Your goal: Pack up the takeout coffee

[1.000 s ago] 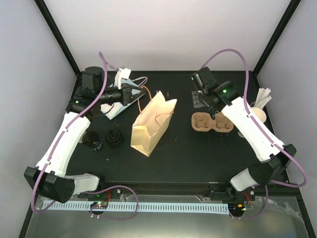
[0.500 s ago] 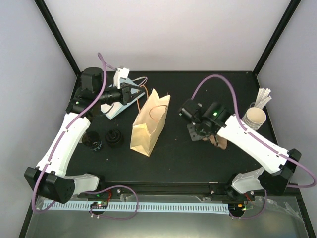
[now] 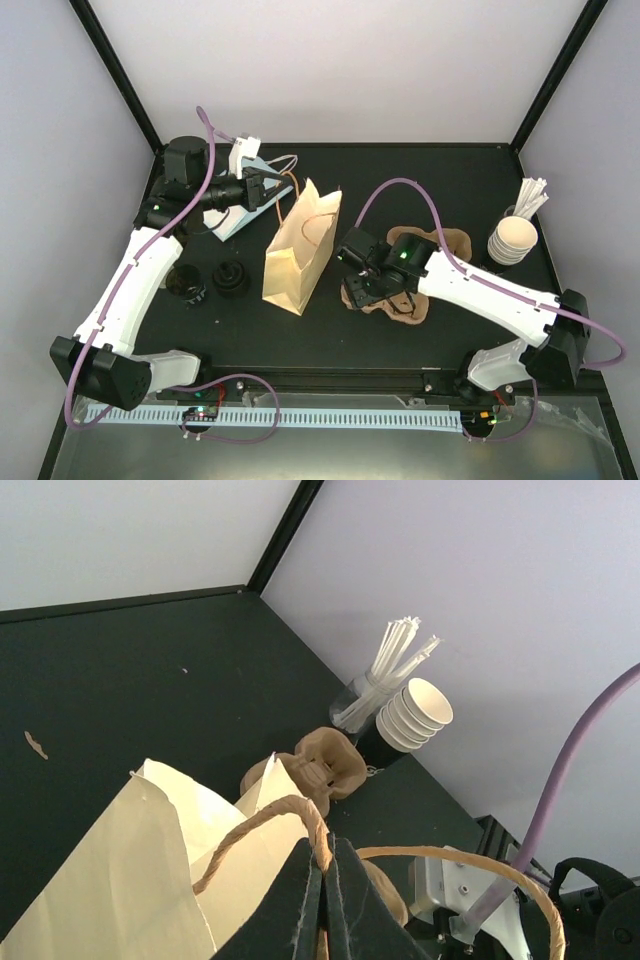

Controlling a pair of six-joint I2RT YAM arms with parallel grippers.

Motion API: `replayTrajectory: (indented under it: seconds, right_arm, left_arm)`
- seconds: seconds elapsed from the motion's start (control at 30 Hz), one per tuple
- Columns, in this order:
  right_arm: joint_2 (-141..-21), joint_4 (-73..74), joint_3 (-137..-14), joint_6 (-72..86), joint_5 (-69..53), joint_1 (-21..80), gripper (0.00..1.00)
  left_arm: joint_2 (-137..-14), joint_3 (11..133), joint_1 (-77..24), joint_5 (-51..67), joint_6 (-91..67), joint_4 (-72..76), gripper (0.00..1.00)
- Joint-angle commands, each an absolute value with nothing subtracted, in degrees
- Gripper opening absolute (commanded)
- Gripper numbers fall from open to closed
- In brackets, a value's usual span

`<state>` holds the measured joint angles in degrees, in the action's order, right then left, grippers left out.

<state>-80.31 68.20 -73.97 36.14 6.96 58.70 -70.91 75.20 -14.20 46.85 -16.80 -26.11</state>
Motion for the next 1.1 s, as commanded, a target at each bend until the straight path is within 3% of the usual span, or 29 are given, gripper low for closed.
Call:
replayTrajectory:
  seconds: [0.0,0.13,0.43,1.07]
  right_arm:
    - [-78.19,64.63,-71.8,38.05,8.26,58.36,0.66]
    - [-76.63,62.56,-66.21,41.42,10.02,56.87,0.77]
    - [-75.47,53.77,-57.15,44.84,7.99,51.06,0.75]
    - [-77.25,44.35,-50.43,59.12,9.44,50.98,0.75]
  left_arm:
    - [-69.32,75.17,-13.8,46.92,-16.9,-25.42,0.01]
    - [-69.08,74.97,-13.8,47.65,-16.71,-25.4,0.02]
    - [-69.31,75.65,-13.89,51.08,-16.51,-25.42,0.01]
    - [-69.23,74.68,-14.13,53.68,-17.05,-24.41,0.01]
